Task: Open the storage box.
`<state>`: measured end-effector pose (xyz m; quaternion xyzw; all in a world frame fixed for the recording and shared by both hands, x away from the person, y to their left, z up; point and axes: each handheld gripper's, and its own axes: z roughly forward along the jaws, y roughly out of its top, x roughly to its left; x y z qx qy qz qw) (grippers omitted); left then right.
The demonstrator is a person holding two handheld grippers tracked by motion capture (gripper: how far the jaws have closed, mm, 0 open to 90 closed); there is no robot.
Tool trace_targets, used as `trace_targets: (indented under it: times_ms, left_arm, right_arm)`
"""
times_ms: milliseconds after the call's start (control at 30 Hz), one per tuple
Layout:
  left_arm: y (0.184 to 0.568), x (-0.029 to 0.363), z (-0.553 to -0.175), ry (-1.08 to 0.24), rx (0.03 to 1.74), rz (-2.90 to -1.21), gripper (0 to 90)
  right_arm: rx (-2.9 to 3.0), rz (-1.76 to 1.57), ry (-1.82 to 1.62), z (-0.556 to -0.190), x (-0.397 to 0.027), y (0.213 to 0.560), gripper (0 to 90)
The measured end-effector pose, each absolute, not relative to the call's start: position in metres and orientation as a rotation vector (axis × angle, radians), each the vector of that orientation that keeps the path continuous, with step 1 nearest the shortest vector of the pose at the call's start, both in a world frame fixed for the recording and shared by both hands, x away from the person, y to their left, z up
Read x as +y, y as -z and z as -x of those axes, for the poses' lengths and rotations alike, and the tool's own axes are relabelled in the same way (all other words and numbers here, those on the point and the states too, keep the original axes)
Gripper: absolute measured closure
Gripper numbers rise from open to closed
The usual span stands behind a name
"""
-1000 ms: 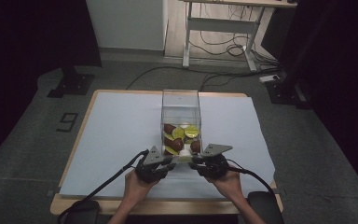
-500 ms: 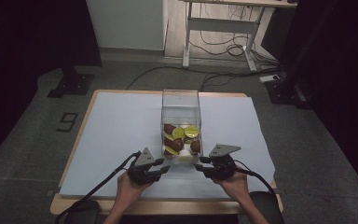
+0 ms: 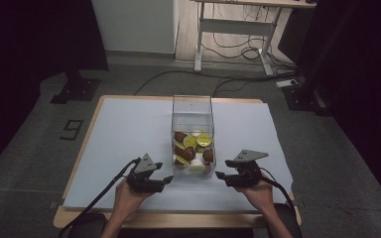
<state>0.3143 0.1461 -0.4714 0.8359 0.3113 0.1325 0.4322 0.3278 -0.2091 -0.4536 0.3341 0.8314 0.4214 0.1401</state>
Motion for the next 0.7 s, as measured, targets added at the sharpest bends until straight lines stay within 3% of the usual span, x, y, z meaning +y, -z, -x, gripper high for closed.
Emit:
trace_targets:
  times_ms: [300, 700]
  left_arm:
    - [0.475, 0.162, -0.331, -0.299, 0.832, -2.081, 16.3]
    - [0.492, 0.168, -0.344, -0.39, 0.908, -2.159, 6.2]
  right_arm:
    - [2.382, -0.994, -1.1, -0.347, -0.221, 0.459, 23.2]
    - [2.379, -1.083, -1.03, -0.361, -0.225, 0.476, 13.9]
